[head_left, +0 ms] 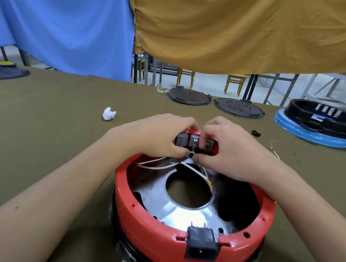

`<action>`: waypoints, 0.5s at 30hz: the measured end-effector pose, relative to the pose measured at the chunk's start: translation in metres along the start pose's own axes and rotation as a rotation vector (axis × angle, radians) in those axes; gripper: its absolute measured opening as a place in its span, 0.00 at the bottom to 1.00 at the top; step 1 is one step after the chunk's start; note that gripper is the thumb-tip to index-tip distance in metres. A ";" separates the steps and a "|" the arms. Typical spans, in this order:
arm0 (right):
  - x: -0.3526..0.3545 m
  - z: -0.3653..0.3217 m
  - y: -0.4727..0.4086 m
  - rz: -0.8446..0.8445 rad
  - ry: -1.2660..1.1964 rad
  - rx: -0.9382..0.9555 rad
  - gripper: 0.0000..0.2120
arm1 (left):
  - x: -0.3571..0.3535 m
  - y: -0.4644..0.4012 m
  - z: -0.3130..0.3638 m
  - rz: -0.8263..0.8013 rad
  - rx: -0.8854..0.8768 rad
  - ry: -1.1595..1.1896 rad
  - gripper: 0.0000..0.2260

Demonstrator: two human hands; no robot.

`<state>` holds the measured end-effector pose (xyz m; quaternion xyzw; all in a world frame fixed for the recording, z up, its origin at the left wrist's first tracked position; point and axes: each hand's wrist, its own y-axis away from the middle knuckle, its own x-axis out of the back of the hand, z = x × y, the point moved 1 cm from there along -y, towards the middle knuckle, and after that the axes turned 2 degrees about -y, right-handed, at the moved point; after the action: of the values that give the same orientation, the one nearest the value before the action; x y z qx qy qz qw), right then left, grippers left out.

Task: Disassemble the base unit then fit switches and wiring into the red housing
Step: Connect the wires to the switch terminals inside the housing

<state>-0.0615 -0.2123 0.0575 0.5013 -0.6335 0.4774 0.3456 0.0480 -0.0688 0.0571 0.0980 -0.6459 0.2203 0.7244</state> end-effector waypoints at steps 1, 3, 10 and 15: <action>0.001 0.000 0.001 0.008 -0.010 0.007 0.11 | 0.001 0.001 0.000 -0.002 0.008 -0.005 0.20; 0.004 -0.001 0.002 0.005 -0.026 0.027 0.13 | 0.005 0.004 0.000 -0.007 0.019 -0.021 0.20; 0.018 0.002 0.005 -0.046 -0.013 0.015 0.08 | 0.009 0.019 -0.004 0.055 0.027 -0.030 0.22; 0.006 0.000 0.002 -0.078 0.050 -0.011 0.10 | 0.009 0.017 0.007 0.118 -0.165 0.087 0.14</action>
<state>-0.0654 -0.2141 0.0622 0.5116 -0.6072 0.4723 0.3827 0.0349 -0.0552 0.0647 -0.0100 -0.6346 0.2125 0.7430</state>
